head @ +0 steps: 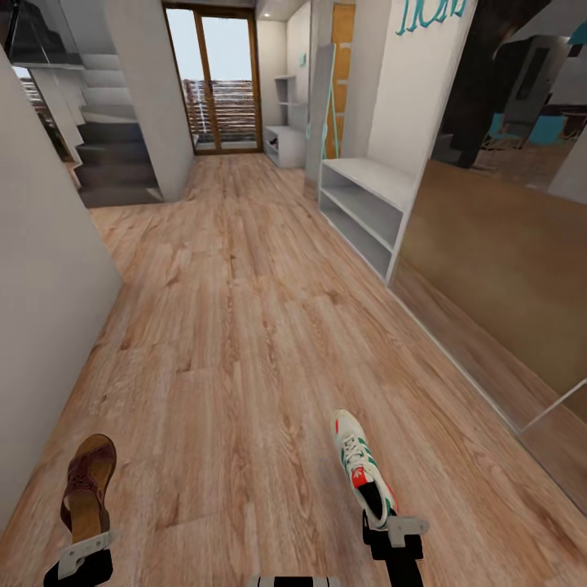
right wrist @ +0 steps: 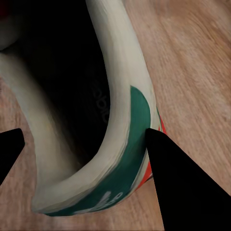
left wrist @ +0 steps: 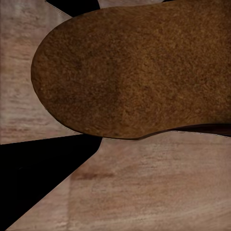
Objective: Pick up the two gym shoes and the two sandals from the corridor floor and place them onto the hallstand (shoe rack) in the corridor, making sure they are on the rack and not on the floor. Arrange them so the two gym shoes are next to each other and the two sandals are next to each other.
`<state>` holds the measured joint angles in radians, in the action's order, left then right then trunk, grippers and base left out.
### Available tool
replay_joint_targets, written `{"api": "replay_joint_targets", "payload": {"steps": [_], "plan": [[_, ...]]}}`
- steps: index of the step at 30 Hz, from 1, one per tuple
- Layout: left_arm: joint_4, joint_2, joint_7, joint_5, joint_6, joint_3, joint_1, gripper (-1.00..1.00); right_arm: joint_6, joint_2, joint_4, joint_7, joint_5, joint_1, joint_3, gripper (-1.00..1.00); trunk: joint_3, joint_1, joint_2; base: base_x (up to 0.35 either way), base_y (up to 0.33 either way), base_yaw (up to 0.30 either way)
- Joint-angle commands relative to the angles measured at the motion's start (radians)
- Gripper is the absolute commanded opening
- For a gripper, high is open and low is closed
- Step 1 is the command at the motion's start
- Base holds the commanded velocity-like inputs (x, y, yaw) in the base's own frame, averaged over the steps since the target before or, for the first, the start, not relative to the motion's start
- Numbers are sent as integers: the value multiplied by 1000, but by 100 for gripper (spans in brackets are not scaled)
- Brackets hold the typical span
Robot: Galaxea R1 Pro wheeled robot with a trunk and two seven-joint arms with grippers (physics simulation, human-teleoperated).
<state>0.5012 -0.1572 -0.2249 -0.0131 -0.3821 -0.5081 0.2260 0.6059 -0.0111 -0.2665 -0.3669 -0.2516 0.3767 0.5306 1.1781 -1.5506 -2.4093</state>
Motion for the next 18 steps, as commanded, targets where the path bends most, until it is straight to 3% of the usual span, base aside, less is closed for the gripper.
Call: {"api": "replay_joint_targets", "payload": {"steps": [1,4,18], "plan": [[-1,1,-8,-5,-2,-7,1,-100,3,0,1,-7,-9,1,9,-100,-4,4,7,0,0,127],[-1,1,-8,-5,-2,-7,1,-100,3,0,1,-7,-9,1,9,-100,-17,16,28,0,0,127],[-1,7,-8,-5,-3,-7,1,-100,3,0,1,-7,-9,1,9,-100,-38,16,28,2,0,82]]}}
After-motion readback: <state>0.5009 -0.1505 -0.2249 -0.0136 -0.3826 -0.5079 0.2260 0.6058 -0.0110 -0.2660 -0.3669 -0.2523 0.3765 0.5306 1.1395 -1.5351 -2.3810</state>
